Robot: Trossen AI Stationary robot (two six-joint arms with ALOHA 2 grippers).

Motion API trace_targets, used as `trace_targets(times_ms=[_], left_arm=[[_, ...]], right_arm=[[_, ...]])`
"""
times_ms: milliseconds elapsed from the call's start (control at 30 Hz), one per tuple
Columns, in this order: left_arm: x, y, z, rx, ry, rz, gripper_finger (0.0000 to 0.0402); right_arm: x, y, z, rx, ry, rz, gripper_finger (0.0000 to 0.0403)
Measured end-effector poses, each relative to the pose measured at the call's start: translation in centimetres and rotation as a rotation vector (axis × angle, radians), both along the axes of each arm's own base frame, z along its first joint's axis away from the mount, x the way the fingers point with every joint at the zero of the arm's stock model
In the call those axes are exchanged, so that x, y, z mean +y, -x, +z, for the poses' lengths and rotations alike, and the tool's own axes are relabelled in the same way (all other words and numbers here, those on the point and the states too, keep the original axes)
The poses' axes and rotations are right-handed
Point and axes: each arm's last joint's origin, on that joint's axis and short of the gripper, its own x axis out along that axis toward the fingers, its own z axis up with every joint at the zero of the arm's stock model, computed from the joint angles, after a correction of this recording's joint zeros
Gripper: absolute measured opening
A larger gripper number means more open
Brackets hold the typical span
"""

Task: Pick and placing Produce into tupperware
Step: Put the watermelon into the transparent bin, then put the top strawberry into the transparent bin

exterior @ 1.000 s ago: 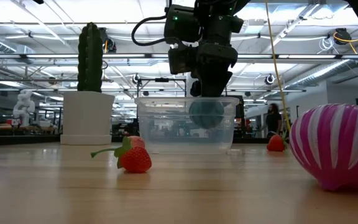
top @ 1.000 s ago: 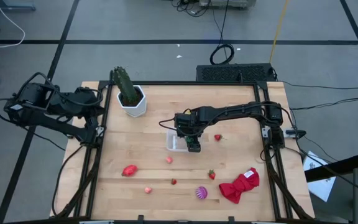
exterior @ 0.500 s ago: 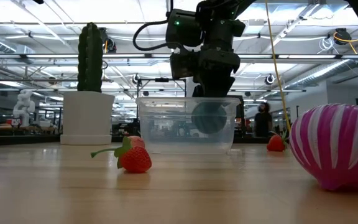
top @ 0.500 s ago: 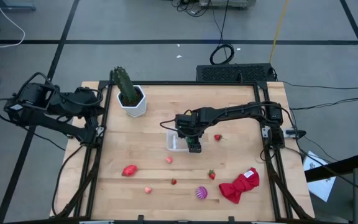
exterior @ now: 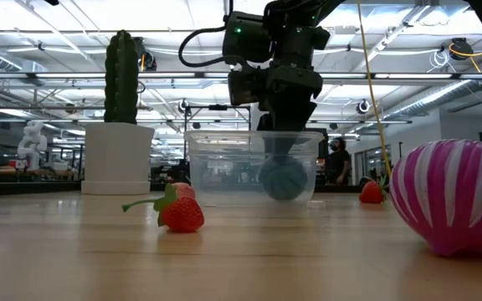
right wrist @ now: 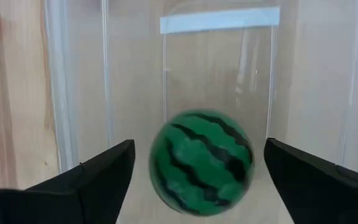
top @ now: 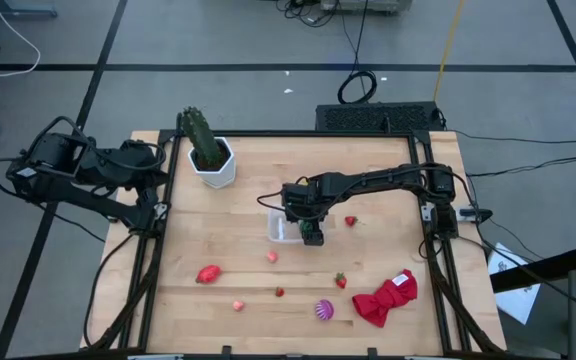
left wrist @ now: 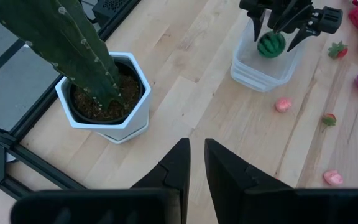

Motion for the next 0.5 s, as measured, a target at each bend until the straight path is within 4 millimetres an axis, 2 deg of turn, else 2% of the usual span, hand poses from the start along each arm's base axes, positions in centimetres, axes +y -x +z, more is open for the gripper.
trace_targets(times_ms=[233,500], left_arm=[[0.0,0.0,0.0,0.0,0.0,0.0,0.0051],[0.0,-0.3,0.0,0.003,-0.018,0.012,0.0051]], right_arm=[[-0.1,-0.6,0.8,-0.048,0.001,-0.009,0.0356],[0.0,-1.1,3.8,-0.042,0.0,-0.009,0.0356]])
